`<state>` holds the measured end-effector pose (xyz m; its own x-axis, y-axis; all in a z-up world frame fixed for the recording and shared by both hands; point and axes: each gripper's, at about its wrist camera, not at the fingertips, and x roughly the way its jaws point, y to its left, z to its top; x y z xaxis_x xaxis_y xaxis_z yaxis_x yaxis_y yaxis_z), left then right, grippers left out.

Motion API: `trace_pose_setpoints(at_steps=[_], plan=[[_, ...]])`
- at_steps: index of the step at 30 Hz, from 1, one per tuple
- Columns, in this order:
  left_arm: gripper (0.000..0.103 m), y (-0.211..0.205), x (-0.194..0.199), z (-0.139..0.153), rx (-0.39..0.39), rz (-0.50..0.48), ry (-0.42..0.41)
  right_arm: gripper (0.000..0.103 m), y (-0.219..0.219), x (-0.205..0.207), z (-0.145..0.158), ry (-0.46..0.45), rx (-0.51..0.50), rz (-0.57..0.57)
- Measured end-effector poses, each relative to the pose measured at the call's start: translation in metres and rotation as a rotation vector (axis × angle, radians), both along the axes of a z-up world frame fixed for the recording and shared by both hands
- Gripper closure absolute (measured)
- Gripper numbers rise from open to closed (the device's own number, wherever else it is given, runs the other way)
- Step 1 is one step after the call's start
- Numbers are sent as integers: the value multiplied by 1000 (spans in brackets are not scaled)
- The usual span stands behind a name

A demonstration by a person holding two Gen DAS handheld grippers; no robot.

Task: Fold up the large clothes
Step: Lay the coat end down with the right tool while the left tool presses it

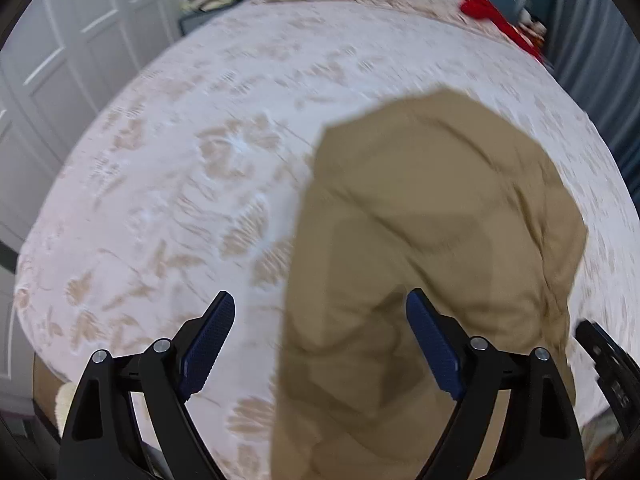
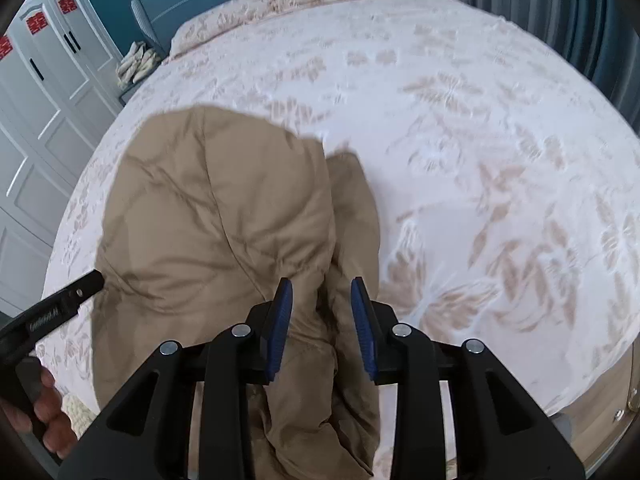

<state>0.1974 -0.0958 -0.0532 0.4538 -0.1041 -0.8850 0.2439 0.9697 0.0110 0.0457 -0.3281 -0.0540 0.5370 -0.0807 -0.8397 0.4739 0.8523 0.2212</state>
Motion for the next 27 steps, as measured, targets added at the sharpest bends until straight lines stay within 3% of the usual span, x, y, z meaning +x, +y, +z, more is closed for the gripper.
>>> trace_pose_setpoints(at_steps=[5,11,27], plan=[[19,-10,22,3,-5,19,2,79,12,38,21,-30,-61,67],[19,-34,34,-12,33,6,-13,79,14,93,-13,53,-87,82],[9,-43,51,-59,2,27,1,81,7,106,-70,49,-45,51]])
